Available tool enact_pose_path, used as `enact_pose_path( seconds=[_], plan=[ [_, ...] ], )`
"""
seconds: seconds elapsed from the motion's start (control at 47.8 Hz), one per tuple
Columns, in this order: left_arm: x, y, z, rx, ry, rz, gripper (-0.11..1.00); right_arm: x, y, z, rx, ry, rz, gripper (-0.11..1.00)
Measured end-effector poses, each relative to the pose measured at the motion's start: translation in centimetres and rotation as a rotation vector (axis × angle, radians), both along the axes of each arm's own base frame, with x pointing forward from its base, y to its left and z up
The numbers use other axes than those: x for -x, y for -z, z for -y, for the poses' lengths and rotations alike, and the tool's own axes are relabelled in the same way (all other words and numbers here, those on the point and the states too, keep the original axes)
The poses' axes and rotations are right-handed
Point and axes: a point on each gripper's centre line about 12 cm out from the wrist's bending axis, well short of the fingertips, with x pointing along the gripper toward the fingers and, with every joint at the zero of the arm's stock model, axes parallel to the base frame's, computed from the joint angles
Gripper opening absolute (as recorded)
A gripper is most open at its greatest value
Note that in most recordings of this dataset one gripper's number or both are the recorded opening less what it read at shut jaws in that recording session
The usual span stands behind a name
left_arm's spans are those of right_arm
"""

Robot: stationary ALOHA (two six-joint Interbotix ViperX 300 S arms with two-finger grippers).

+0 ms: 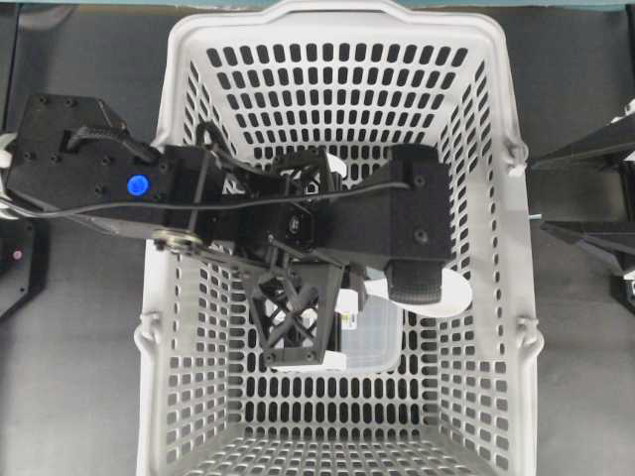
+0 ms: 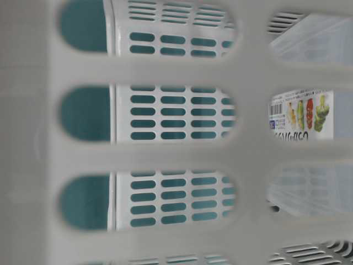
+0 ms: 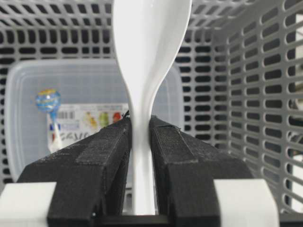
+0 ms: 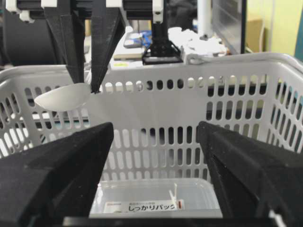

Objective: Pick up the chinese spoon from the shopping basket with the left arm.

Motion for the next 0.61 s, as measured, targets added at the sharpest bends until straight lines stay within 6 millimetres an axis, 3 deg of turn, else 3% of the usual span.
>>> enact_pose_path(
  seconds=[0.606],
  plan=[
    [0.04, -0.01, -0.06, 0.007, -0.01, -0.001, 0.12, 0.01, 0.06, 0.0, 0.0, 0.0, -0.002, 0.7]
  ],
)
